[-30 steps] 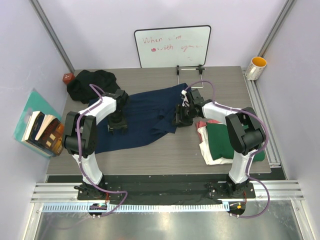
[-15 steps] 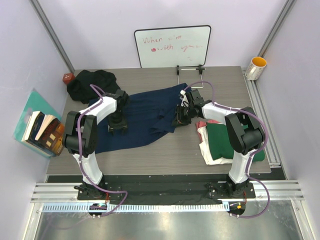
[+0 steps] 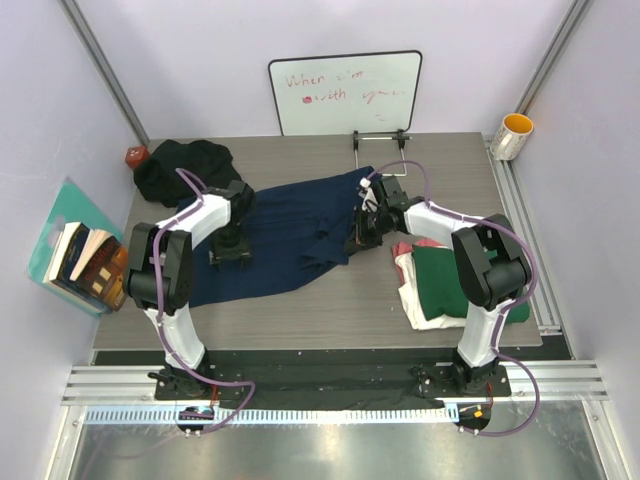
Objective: Fold and stack the t-shirts
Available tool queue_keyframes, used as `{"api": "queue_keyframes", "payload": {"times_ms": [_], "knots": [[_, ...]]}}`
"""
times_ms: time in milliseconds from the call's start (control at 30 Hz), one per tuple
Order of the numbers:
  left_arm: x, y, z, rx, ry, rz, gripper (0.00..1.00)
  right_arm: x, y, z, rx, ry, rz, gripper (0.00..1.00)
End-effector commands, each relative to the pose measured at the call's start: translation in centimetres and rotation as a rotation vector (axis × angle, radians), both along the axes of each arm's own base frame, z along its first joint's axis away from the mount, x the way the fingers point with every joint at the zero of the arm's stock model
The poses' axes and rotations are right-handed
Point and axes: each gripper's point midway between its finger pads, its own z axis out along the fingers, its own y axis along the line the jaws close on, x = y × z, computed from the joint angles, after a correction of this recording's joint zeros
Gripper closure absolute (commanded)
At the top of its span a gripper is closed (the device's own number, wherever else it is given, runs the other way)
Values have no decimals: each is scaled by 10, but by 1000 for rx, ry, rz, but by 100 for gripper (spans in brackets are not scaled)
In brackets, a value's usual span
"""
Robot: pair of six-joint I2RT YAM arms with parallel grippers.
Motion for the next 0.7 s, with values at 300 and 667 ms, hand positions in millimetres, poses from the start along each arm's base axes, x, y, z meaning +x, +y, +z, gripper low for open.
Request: {"api": "queue_keyframes", "payload": {"times_ms": [300,667], "knots": [[-66,71,13,63,18,181,38,23,13,80,59,-96,5,99],[-69,73,1,3,70,276,37,28,10,120,93,-92,-31,99]]}}
